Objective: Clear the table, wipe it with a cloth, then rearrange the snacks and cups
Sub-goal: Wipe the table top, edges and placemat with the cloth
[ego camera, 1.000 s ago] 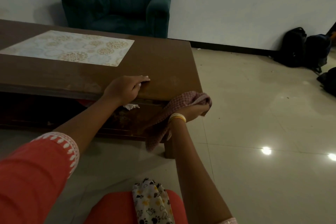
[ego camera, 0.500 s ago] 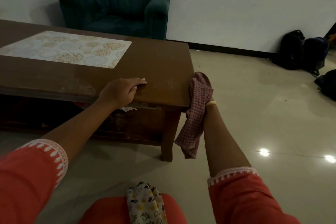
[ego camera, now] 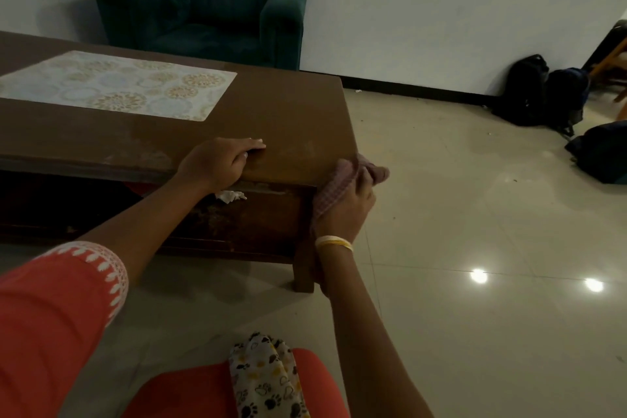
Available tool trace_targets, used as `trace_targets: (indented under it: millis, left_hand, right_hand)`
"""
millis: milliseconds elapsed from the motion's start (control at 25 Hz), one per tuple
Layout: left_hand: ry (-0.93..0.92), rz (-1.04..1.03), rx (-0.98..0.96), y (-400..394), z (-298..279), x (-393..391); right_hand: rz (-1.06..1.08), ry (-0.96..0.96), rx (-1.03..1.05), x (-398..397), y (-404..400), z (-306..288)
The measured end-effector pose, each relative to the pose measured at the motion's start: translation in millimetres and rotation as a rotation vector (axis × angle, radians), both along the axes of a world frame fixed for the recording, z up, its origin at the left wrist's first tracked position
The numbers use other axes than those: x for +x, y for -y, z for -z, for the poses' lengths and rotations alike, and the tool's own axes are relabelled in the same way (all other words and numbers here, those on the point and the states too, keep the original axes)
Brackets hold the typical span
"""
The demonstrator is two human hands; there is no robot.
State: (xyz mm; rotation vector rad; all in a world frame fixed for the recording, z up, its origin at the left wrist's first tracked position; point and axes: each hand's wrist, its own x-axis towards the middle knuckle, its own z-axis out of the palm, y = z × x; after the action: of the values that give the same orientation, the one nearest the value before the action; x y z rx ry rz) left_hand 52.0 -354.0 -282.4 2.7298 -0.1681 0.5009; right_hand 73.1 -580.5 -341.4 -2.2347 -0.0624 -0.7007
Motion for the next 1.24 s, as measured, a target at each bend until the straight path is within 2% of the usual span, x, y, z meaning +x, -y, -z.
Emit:
trace_targets:
  millis: [40, 120, 240, 360, 440, 480, 520, 640, 720, 800, 960, 1080, 1160, 1240]
  left_hand:
    - [-0.001, 0.004, -0.012, -1, 0, 1]
    - [-0.003, 0.008, -0.023, -3, -2, 1]
    - [0.004, 0.013, -0.066, -4, 1, 1]
    - [0.021, -0.034, -0.066, -31, 2, -4]
    - [-0.033, -0.102, 0.071, -65, 2, -17]
    - [-0.068, -0.147, 0.138, -83, 4, -26]
    - [-0.094, -0.187, 0.182, -97, 6, -35]
    - [-0.119, -0.196, 0.247, -129, 11, -59]
    - [-0.153, -0.174, 0.24, -146, 9, -68]
    - [-0.162, -0.201, 0.212, -156, 8, -73]
    - [-0.043, -0.265, 0.143, -144, 11, -72]
    - [-0.029, -0.253, 0.132, -146, 9, -75]
    - [-0.012, -0.24, 0.138, -149, 12, -78]
    - [0.003, -0.246, 0.144, -148, 13, -78]
  right_hand:
    - [0.054, 0.025, -0.186, -4, -4, 2]
    - [0.034, 0.071, -0.366, -10, -25, -5]
    - [-0.202, 0.028, -0.399, -20, -79, -22]
    - [-0.343, 0.021, -0.533, -18, -107, -33]
    - [-0.407, 0.054, -0.609, -12, -90, -39]
    - [-0.375, 0.041, -0.643, 1, -77, -43]
    - [-0.342, -0.055, -0.657, 18, -62, -53]
    - [-0.228, -0.524, -0.701, 71, -41, -75]
    - [-0.095, -0.633, -0.685, 80, -60, -77]
    - [-0.116, -0.598, -0.686, 60, -116, -76]
    - [-0.501, -0.351, -0.721, -29, -213, -62]
    - [-0.614, 0.035, -0.811, -40, -164, -41]
    - [-0.528, 0.241, -0.873, -19, -100, -25]
    - [-0.392, 0.33, -0.932, 1, -46, -16]
